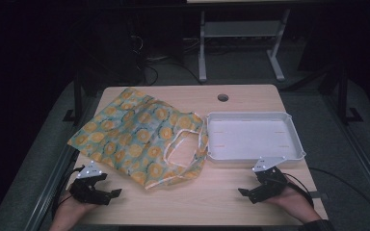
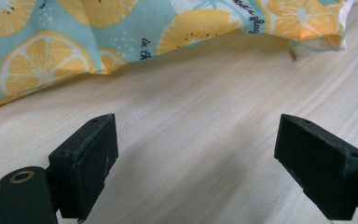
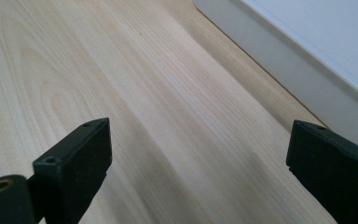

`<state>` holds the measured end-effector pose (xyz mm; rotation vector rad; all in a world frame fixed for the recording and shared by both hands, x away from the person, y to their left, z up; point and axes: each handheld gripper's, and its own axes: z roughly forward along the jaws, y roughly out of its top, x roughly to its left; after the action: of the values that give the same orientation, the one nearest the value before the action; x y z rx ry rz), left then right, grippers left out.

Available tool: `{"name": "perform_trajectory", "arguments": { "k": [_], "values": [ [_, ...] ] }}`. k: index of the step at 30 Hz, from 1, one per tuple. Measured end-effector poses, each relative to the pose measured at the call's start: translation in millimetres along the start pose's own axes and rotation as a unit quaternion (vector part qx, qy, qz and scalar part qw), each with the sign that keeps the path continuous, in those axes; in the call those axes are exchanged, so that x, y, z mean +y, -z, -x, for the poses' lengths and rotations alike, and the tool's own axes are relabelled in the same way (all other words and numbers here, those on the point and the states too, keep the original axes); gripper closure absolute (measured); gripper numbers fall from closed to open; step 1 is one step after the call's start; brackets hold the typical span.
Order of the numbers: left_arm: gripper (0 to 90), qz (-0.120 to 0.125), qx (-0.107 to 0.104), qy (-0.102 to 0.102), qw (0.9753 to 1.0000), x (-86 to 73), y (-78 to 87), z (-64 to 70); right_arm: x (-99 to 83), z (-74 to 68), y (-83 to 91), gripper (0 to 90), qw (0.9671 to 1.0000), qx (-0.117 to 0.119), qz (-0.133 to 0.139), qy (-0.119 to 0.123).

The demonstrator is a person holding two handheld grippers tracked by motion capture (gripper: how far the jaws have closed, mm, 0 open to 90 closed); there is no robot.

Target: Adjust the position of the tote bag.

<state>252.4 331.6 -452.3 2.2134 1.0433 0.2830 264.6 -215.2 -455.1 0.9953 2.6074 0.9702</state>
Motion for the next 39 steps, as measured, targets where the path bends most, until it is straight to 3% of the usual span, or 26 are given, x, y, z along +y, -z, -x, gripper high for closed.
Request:
{"name": "perform_trajectory", "arguments": {
  "k": [12, 19, 23, 33, 35, 39],
  "values": [
    [17.4, 0.008, -0.016, 0.005, 0.9998, 8.1, 9.3, 10.9, 0.0, -1.0, 0.8, 6.5, 1.0, 0.0, 0.002, -0.004],
    [23.0, 0.031, -0.033, -0.002, 0.9989, 24.0, 17.4, 22.1, 0.8, -2.3, -1.3, 6.5, 1.0, 0.002, 0.0, -0.001],
    [27.2, 0.046, -0.043, -0.018, 0.9979, 40.1, 17.7, 30.4, 1.2, -3.0, -2.1, 6.5, 1.0, 0.001, -0.001, -0.002],
    [34.6, 0.045, -0.074, -0.047, 0.9951, 72.7, -4.7, 56.6, 1.4, -3.5, -2.7, 6.5, 1.0, 0.006, 0.0, -0.003],
    [35.5, 0.036, -0.073, -0.062, 0.9947, 78.1, -11.4, 59.6, 1.4, -3.9, -2.7, 6.5, 1.0, 0.007, -0.001, -0.002],
    [36.9, 0.019, -0.068, -0.067, 0.9952, 84.2, -26.7, 62.3, 1.5, -4.5, -2.8, 6.5, 1.0, 0.009, -0.001, -0.001]
  ]
}}
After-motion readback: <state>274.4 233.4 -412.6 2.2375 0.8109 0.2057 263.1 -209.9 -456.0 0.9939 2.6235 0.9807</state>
